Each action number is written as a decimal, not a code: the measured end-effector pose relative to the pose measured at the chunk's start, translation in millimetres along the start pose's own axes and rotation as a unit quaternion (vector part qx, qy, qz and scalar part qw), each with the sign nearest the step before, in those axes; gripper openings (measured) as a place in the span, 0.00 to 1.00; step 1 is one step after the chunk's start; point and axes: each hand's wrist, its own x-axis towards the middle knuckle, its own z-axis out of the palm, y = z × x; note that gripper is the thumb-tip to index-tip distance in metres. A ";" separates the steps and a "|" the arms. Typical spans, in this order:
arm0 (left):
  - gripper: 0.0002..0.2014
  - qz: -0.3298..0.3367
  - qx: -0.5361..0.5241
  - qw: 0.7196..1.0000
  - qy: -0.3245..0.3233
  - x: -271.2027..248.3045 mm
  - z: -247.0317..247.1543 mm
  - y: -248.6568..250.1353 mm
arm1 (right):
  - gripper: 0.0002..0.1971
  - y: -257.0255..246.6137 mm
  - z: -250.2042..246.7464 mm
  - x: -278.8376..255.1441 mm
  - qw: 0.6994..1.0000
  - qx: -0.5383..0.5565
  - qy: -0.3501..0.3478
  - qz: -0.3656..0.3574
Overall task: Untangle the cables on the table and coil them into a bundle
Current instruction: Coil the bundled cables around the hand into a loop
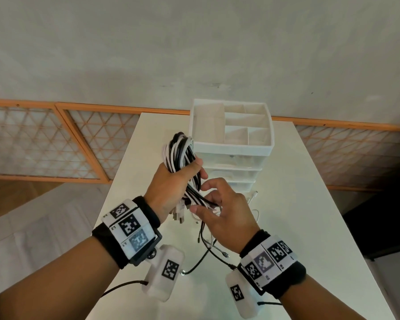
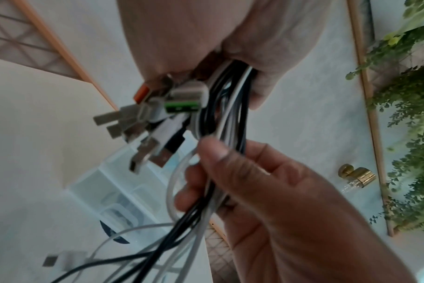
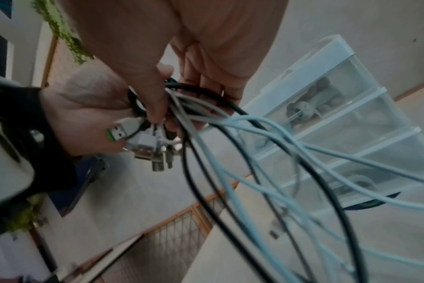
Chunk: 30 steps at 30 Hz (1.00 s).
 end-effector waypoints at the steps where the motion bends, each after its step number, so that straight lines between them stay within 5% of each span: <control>1: 0.13 0.001 0.002 1.000 -0.004 -0.8 1.5 -0.2 | 0.16 -1.1 2.8 1.0 1.000 0.023 0.012 0.001; 6: 0.03 0.041 0.053 0.998 0.007 -4.6 5.5 -3.6 | 0.16 -1.7 11.8 0.0 0.996 0.073 0.029 -0.028; 10: 0.03 0.041 0.002 0.998 0.037 -0.7 3.9 -0.7 | 0.15 13.1 7.3 -3.0 0.999 -0.006 -0.015 -0.039; 16: 0.05 0.061 0.002 0.995 0.073 4.0 4.2 0.1 | 0.06 24.4 -2.3 -1.1 0.998 -0.047 0.030 -0.042; 24: 0.06 0.099 0.037 0.989 0.099 14.8 6.4 2.8 | 0.13 32.1 -13.4 9.5 0.984 -0.165 -0.054 -0.051; 30: 0.09 0.101 0.046 0.990 0.086 15.7 -1.3 -1.8 | 0.17 38.9 -20.1 4.1 0.993 -0.104 -0.055 0.003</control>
